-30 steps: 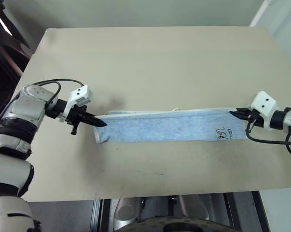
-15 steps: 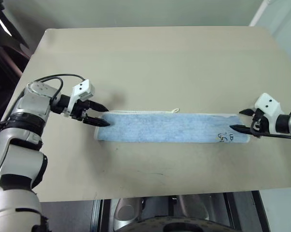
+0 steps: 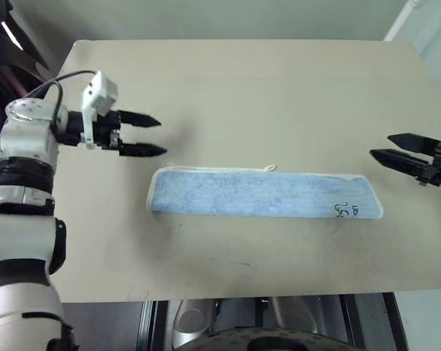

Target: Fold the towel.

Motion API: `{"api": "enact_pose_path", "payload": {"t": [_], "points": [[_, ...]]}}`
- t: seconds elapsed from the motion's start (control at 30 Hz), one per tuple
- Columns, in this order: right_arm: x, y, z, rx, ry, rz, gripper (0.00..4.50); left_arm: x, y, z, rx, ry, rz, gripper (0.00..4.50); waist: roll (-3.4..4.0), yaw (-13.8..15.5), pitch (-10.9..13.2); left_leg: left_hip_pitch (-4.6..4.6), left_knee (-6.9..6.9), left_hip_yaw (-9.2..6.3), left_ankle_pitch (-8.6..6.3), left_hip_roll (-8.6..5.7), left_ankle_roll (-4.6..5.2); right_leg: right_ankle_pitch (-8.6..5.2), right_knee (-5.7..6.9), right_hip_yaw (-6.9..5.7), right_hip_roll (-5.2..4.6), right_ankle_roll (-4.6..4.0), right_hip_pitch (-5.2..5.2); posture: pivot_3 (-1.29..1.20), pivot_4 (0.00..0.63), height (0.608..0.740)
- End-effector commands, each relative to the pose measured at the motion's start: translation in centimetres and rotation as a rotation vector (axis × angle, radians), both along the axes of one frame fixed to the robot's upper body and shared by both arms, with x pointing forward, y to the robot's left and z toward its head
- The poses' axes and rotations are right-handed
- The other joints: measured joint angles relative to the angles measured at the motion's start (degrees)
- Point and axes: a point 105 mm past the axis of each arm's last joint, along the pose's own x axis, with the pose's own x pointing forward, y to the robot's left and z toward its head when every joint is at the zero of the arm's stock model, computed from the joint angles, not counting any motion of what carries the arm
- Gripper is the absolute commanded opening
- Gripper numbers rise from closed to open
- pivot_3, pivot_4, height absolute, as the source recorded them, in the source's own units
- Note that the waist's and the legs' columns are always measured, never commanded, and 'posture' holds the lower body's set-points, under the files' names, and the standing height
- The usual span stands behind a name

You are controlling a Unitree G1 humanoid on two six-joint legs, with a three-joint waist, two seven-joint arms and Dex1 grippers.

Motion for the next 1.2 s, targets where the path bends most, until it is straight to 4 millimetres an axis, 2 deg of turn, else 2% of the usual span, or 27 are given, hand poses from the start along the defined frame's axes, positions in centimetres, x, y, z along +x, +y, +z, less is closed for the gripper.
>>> {"api": "enact_pose_path", "payload": {"t": [0.03,0.13,0.3,0.37,0.5,0.6,0.67,0.73,0.8,0.97,1.07,1.2], "points": [[-0.9,0.1,0.8,0.101,0.007,-0.040,4.45,-1.3,-2.5,1.3,-0.161,-0.056,-0.085,4.50,0.00,-0.12,0.00,0.02,0.00,0.02,-0.01,0.00,0.02,0.00,0.02,0.01,-0.01,0.00,-0.02,0.00,0.150,0.733],[-2.6,1.1,-1.4,0.246,0.175,-0.050,4.45,-3.7,-6.8,-0.3,-0.332,-0.030,-0.176,4.50,0.07,-0.28,-0.05,0.24,-0.02,0.18,0.10,0.00,0.00,-0.07,0.07,0.04,-0.02,0.10,0.11,0.00,0.150,0.733],[-4.5,2.8,-5.1,0.373,0.331,-0.076,4.45,-5.1,-10.6,-2.7,-0.398,-0.029,-0.179,4.50,-0.17,-0.30,0.10,0.51,-0.01,0.21,0.15,0.04,-0.11,-0.33,0.10,0.06,0.04,0.39,0.36,0.00,0.150,0.733],[-5.0,3.2,-5.6,0.419,0.347,-0.079,4.45,-5.6,-11.7,-3.2,-0.415,-0.020,-0.184,4.50,-0.15,-0.30,0.09,0.68,-0.01,0.21,-0.11,0.04,0.34,-0.33,0.11,0.09,0.04,0.42,0.52,0.00,0.150,0.733],[-5.6,3.8,-6.5,0.472,0.377,-0.088,4.45,-6.8,-13.6,-4.9,-0.387,0.003,-0.224,4.50,-0.14,-0.33,0.08,0.81,0.01,0.24,-0.23,-0.02,0.54,-0.41,0.06,0.20,0.01,0.81,0.68,0.00,0.150,0.733],[-6.1,3.8,-7.4,0.488,0.422,-0.118,4.45,-7.8,-14.6,-6.9,-0.293,0.010,-0.275,4.50,-0.14,-0.35,0.08,1.05,0.02,0.18,-0.24,-0.04,0.56,-0.36,0.05,0.22,0.00,0.80,0.94,0.00,0.150,0.733],[-6.4,3.6,-8.1,0.487,0.451,-0.158,4.45,-8.4,-14.9,-9.1,-0.167,-0.026,-0.315,4.50,-0.13,-0.34,0.08,1.11,0.02,0.13,-0.27,-0.04,0.55,-0.36,0.06,0.22,0.02,0.80,0.99,0.00,0.150,0.733],[-6.7,3.4,-8.2,0.493,0.458,-0.176,4.45,-8.7,-14.9,-10.1,-0.124,-0.045,-0.337,4.50,-0.12,-0.34,0.07,1.11,0.01,0.09,-0.34,-0.05,0.51,-0.37,0.06,0.24,0.02,0.80,0.97,0.00,0.150,0.733],[-6.9,3.4,-8.1,0.507,0.458,-0.184,4.45,-8.9,-14.9,-10.5,-0.119,-0.052,-0.348,4.50,-0.12,-0.33,0.07,0.99,0.01,0.06,-0.37,-0.07,0.49,-0.39,0.04,0.24,0.03,0.82,0.88,0.00,0.150,0.733],[-7.8,2.8,-8.4,0.560,0.504,-0.260,4.45,-8.6,-16.1,-9.8,-0.223,-0.089,-0.341,4.50,-0.05,0.15,0.03,0.76,0.01,-0.03,-0.43,-0.14,0.54,-0.49,0.00,0.27,0.00,0.95,0.78,0.00,0.150,0.733],[-7.5,1.2,-8.4,0.656,0.487,-0.376,4.45,-8.7,-16.8,-9.8,-0.274,-0.150,-0.346,4.50,-0.05,0.12,0.03,0.76,0.02,0.00,-0.59,-0.15,0.53,-0.54,-0.05,0.33,0.00,1.01,0.78,0.00,0.150,0.733],[-7.3,0.5,-8.3,0.685,0.491,-0.440,4.45,-8.3,-17.0,-10.0,-0.279,-0.170,-0.337,4.50,-0.04,0.02,0.02,0.75,0.02,0.05,-0.72,-0.16,0.55,-0.63,-0.07,0.38,0.01,1.10,0.76,0.00,0.150,0.733]]}}
